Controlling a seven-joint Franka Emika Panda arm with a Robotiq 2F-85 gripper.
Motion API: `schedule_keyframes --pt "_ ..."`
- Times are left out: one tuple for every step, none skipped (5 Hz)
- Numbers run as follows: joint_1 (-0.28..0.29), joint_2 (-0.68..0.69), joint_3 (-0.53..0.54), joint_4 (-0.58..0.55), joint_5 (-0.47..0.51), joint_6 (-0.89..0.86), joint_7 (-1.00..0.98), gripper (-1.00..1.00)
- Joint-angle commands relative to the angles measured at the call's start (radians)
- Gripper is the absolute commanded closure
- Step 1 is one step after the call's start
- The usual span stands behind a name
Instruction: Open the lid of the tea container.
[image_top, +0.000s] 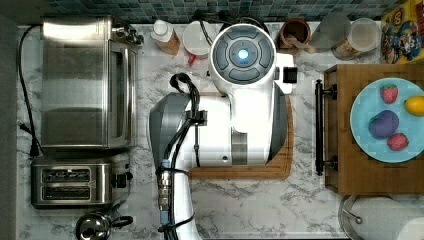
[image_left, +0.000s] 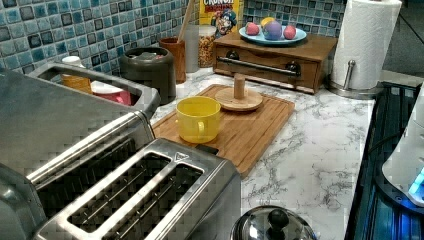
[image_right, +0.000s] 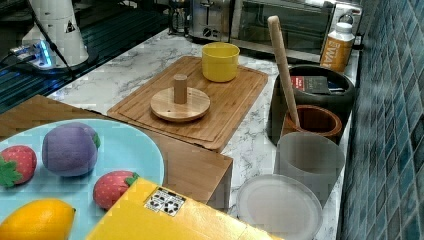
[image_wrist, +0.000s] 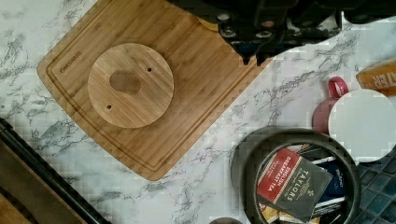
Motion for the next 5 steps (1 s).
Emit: schedule_keyframes --pt "0.001 -0.006 0.004 -0.019 0.013 0.009 -0.018 1.00" --pt "-0.008 -0.059 0.000 -0.117 0.024 0.060 -0.036 1.00" --pt "0.006 -0.077 -0.029 -0.194 0.000 0.090 -0.016 1.00" --pt "-0.017 -0.072 -0.040 -0.245 0.007 0.105 -0.003 1.00" --pt "-0.037 -0.085 -0.053 -0.297 -0.005 0.122 0.026 0.56"
